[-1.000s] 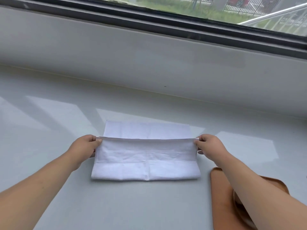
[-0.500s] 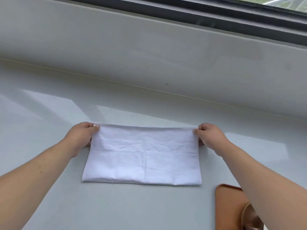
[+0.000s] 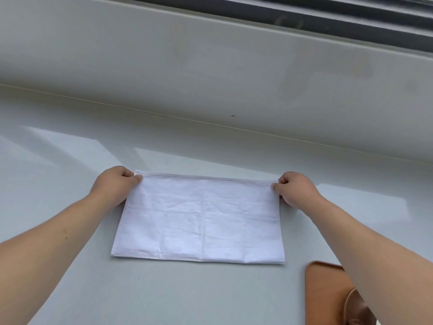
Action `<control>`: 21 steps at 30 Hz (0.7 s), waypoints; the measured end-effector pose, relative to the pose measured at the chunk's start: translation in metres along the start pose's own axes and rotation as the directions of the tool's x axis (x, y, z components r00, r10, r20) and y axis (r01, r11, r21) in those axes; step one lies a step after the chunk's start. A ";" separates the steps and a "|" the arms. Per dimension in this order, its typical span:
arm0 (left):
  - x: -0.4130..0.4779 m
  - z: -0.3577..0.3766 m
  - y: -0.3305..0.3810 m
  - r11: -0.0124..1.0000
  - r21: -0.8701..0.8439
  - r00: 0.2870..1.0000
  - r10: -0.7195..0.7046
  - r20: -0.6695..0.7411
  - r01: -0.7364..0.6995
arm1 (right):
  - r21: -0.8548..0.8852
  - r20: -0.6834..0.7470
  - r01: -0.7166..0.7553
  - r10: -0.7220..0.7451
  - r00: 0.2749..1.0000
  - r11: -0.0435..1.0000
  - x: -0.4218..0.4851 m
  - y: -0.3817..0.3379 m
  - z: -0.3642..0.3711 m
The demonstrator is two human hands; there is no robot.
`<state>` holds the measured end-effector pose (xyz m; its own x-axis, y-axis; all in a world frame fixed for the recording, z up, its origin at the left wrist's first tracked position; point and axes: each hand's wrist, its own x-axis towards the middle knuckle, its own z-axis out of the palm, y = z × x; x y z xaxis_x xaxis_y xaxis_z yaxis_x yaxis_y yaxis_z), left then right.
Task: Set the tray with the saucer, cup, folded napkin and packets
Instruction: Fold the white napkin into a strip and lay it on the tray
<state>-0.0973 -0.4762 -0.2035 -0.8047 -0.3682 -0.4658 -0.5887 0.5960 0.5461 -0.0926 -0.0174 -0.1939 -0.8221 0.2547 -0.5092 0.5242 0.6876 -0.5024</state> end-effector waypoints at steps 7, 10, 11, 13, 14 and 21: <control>-0.003 0.006 -0.001 0.974 0.220 0.993 0.077 -0.092 -0.055 | -0.164 -0.092 0.029 -0.045 0.995 0.986 -0.003 -0.002 0.005; -0.013 0.007 -0.005 0.965 0.241 0.985 0.136 -0.107 -0.106 | -0.210 -0.139 0.055 -0.086 0.987 0.976 -0.013 -0.001 0.008; -0.018 0.006 -0.008 0.950 0.266 0.978 0.189 -0.082 -0.162 | -0.225 -0.126 0.086 -0.116 0.985 0.971 -0.017 -0.001 0.011; -0.029 0.005 -0.014 0.899 0.327 0.952 0.305 0.010 -0.291 | -0.275 -0.063 0.171 -0.195 0.979 0.946 -0.030 0.001 0.017; -0.035 0.004 -0.017 0.868 0.358 0.936 0.348 0.060 -0.345 | -0.312 -0.028 0.216 -0.236 0.971 0.925 -0.038 0.002 0.021; -0.078 -0.011 -0.053 0.647 0.498 0.816 0.478 0.325 -0.577 | -0.469 0.135 0.429 -0.417 0.899 0.772 -0.101 0.021 0.043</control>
<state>-0.0046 -0.4865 -0.1888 -0.9131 0.2165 -0.3454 0.1217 0.9535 0.2759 0.0110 -0.0575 -0.1828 -0.9275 -0.1499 -0.3424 -0.0521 0.9589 -0.2788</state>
